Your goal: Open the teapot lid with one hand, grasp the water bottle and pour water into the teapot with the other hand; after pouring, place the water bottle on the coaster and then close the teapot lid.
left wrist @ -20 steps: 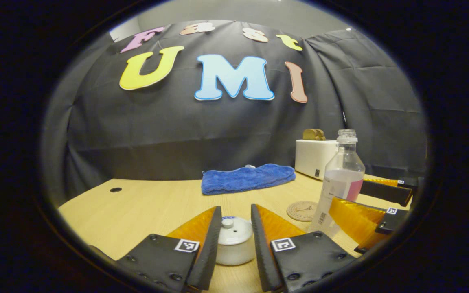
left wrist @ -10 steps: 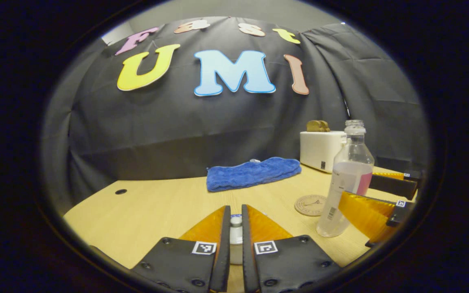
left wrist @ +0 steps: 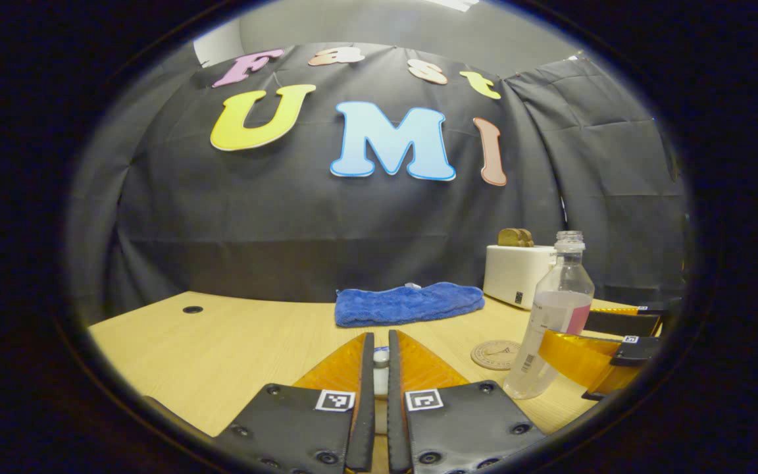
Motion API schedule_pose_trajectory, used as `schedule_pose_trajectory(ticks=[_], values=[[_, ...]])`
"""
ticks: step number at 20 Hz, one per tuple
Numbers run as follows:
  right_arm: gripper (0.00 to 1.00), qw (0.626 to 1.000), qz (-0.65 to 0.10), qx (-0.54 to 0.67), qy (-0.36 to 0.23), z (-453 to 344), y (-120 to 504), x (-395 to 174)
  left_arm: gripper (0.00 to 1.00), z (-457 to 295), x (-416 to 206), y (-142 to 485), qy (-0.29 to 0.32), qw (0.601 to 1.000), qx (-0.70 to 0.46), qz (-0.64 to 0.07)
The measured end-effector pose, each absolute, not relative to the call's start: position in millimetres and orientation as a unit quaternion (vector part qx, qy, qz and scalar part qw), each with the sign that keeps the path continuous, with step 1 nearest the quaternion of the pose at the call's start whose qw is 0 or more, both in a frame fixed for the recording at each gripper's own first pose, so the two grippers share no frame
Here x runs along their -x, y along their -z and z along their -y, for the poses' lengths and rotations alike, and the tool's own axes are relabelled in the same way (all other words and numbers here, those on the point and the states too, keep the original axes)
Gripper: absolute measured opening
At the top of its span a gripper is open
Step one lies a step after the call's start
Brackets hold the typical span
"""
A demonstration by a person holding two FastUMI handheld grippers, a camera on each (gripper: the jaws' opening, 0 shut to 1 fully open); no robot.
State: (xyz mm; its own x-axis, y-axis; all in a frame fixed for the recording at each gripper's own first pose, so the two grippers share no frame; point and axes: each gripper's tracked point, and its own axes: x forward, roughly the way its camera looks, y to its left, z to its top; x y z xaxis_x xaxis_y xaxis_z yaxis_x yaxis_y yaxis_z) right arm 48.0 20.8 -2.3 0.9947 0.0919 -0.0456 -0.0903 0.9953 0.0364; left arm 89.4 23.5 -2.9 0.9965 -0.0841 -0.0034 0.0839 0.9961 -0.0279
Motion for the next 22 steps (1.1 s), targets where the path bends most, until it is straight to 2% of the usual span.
schedule_pose_trajectory(ticks=[3, 22], values=[[0.97, 0.999, 0.002, 0.005, -0.049, -26, -6, -45, 0.15, -24, -89, 3, 0.038, 0.999, 0.002, -0.002], [0.96, 1.000, -0.001, 0.001, -0.011, -21, -3, -60, 0.15, -99, -53, 6, -0.006, 1.000, 0.002, -0.003]])
